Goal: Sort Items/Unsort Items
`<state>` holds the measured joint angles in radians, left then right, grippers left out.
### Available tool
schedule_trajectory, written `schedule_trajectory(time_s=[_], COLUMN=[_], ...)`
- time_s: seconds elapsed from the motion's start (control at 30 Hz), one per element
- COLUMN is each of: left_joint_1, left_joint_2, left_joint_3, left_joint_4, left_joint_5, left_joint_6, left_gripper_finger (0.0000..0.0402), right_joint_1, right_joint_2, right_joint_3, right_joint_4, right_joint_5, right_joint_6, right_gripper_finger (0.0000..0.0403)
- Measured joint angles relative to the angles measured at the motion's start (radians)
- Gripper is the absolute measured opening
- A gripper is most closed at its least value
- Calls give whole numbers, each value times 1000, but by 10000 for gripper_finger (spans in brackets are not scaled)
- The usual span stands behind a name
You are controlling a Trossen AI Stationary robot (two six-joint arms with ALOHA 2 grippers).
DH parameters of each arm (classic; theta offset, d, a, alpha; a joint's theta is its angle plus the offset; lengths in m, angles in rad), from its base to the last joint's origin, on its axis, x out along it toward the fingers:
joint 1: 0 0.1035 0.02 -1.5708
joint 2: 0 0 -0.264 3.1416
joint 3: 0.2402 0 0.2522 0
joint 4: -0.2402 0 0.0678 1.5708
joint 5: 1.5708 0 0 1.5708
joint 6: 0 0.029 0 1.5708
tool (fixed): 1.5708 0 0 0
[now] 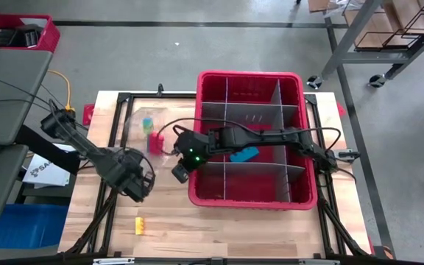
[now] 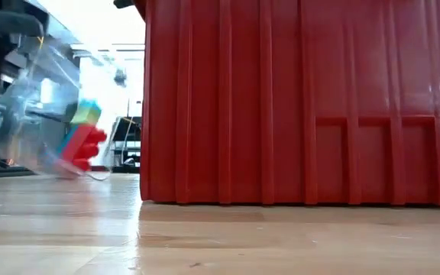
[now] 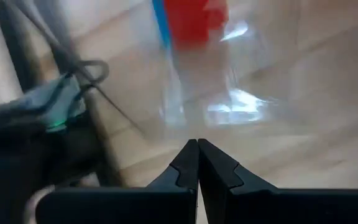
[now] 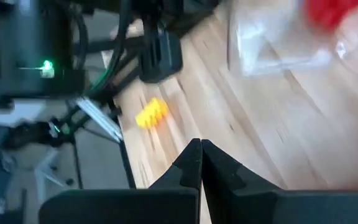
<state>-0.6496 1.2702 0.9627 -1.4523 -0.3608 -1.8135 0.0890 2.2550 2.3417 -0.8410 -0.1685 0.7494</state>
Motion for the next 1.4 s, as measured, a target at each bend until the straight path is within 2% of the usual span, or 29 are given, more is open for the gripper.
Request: schedule_trajectory(time_s=[0.17, 0.3, 0.5, 0.6, 0.73, 0.8, 0.83, 1.0, 1.1, 1.17, 1.3, 1.4], left_joint_1=[-62, -113, -160, -186, -209, -190, -176, -88, -36, 7, 118, 174], left_joint_2=[45, 58, 55, 56, 54, 54, 55, 122, 181, 224, 308, 365], left_joint_3=[-44, -47, -46, -28, 22, 40, 41, 29, 29, 29, 29, 28], left_joint_4=[-32, 6, 127, 173, 183, 239, 304, 633, 703, 674, 671, 742], left_joint_5=[150, 160, 141, 74, -154, -211, -218, -114, -58, -58, -25, 25], left_joint_6=[-81, -159, -180, -177, -147, -61, 32, 736, 1106, 1194, 1117, 1175], left_gripper_finger=[0, 0, 0, 0, 0, 0, 1, 28, 67, 99, 168, 215], right_joint_1=[42, 66, 87, 100, 124, 136, 142, 184, 214, 234, 286, 320], right_joint_2=[-38, -66, -88, -102, -145, -174, -187, -233, -253, -261, -268, -269], right_joint_3=[0, 0, 0, 0, 0, 0, 0, 0, 0, 0, 0, 0], right_joint_4=[-111, -142, -146, -150, -167, -184, -193, -242, -280, -308, -371, -404], right_joint_5=[61, 109, 142, 153, 217, 242, 247, 275, 275, 277, 335, 383], right_joint_6=[-28, -28, -24, -25, -43, -51, -53, -50, -11, 39, 147, 217], right_gripper_finger=[0, 0, 0, 0, 0, 0, 0, 0, 0, 0, 0, 0])
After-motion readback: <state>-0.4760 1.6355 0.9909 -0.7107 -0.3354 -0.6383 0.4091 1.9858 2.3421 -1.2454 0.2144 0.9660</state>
